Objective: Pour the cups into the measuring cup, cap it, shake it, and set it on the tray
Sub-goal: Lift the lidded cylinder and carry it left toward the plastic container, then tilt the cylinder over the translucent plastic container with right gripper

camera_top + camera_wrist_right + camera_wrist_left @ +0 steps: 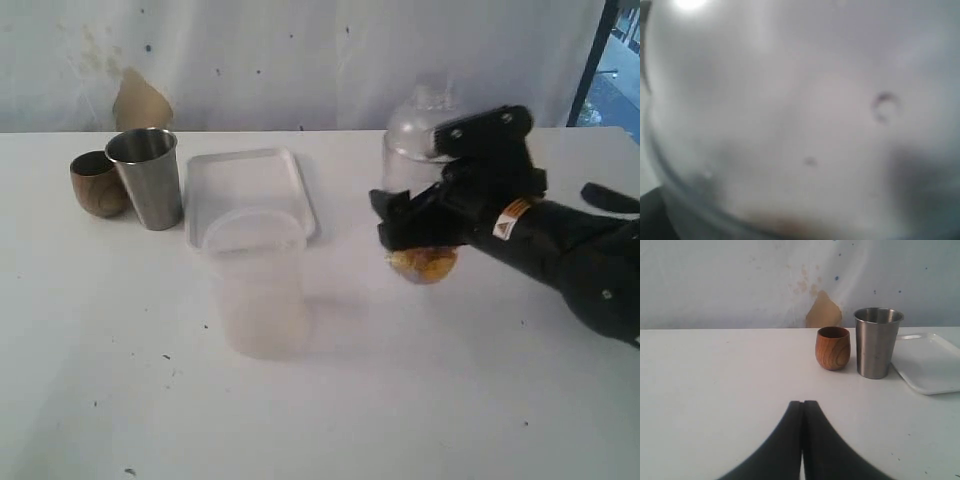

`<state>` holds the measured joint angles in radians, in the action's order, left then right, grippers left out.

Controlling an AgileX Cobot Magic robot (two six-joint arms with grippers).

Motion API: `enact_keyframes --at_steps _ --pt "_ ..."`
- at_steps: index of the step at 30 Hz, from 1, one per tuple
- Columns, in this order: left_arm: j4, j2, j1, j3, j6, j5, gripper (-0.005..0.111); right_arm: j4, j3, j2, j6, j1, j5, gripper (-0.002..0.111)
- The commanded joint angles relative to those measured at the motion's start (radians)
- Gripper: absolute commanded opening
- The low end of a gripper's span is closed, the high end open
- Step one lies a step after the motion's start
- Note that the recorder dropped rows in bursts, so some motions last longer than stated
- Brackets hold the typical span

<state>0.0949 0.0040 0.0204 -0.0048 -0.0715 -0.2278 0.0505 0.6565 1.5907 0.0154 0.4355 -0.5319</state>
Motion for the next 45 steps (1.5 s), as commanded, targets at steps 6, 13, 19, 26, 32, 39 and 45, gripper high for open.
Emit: enact_keyframes --at_steps 6,13,19,26,32,39,45 --pt "-0.002 -0.004 -0.004 0.005 0.002 0.003 0.0 -0.025 0.03 -0.028 -0.007 -0.016 0.01 0.0" --pt "-0.002 -0.004 -0.004 0.005 0.002 0.003 0.0 0.051 0.032 -0.035 -0.073 -0.012 0.003 0.0" --pt "-0.002 -0.004 -0.004 0.005 0.002 0.003 0.0 0.253 0.049 -0.007 -0.135 0.03 -0.008 0.0" --pt "-0.002 -0.004 -0.004 0.005 0.002 0.003 0.0 0.263 0.185 0.093 0.04 0.034 0.073 0.0" --pt "-0.002 -0.004 -0.004 0.005 0.002 0.003 0.0 0.269 0.241 0.105 0.223 0.034 0.071 0.0" --pt "-0.002 -0.004 -0.004 0.005 0.002 0.003 0.0 0.269 0.252 0.164 0.462 0.034 0.057 0.0" --pt "-0.002 -0.004 -0.004 0.005 0.002 0.003 0.0 0.272 0.252 0.181 0.746 0.034 0.033 0.0"
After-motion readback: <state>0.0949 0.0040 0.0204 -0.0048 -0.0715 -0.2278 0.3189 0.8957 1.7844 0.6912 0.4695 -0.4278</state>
